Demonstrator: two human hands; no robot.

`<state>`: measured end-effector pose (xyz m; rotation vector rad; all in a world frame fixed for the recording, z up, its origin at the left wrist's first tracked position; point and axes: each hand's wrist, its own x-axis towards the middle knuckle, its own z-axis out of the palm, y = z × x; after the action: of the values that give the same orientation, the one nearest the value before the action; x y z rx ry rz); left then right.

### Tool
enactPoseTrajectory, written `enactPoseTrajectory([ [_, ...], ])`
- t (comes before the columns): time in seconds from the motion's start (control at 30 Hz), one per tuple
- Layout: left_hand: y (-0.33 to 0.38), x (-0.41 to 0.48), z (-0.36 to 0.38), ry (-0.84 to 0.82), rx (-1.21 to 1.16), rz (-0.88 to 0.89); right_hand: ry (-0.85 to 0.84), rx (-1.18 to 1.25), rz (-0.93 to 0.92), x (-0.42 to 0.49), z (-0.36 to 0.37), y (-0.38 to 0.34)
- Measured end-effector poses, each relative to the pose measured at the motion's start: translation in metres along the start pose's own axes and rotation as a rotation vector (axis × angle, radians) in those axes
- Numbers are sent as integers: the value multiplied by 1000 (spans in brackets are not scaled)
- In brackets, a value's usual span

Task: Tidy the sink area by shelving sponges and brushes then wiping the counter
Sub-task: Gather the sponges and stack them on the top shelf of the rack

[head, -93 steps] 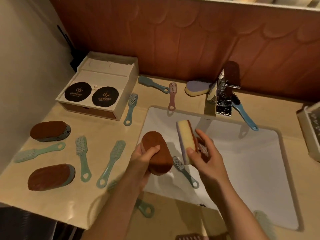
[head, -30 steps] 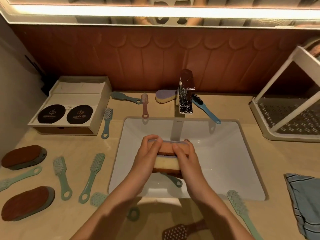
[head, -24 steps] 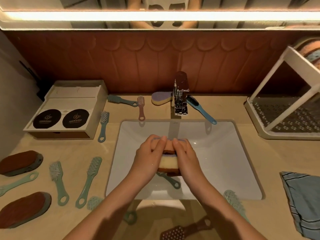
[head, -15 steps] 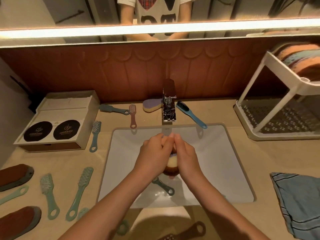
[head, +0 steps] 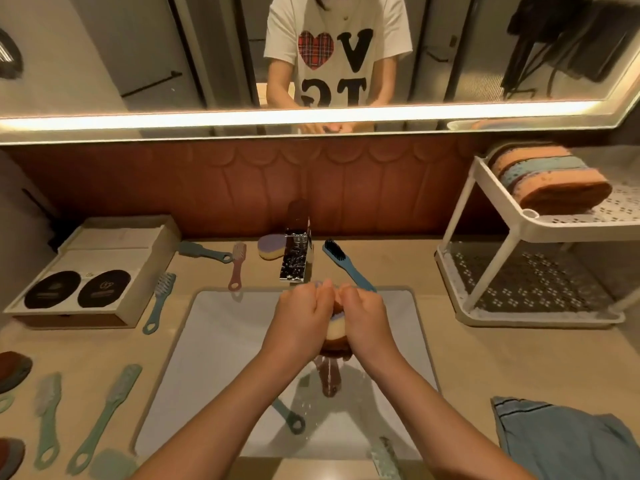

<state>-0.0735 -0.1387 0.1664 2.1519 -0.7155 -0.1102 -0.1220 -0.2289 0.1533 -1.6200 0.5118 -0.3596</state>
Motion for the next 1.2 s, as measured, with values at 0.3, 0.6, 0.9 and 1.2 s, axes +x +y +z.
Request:
enactPoseTrajectory([
  [0.3,35,23,18,66,-218,-100,-275,-168,8,7,-91,-21],
  [0.6,102,45,28,119,-288,-19,-277,-220,-211,12,-171,-62],
  [0.9,181,88,60,79,-342,113,-88,-47,-346,34,-243,-95],
  [1.2,234,126,116,-131,-656,-4,161,1,-310,72,-312,-90],
])
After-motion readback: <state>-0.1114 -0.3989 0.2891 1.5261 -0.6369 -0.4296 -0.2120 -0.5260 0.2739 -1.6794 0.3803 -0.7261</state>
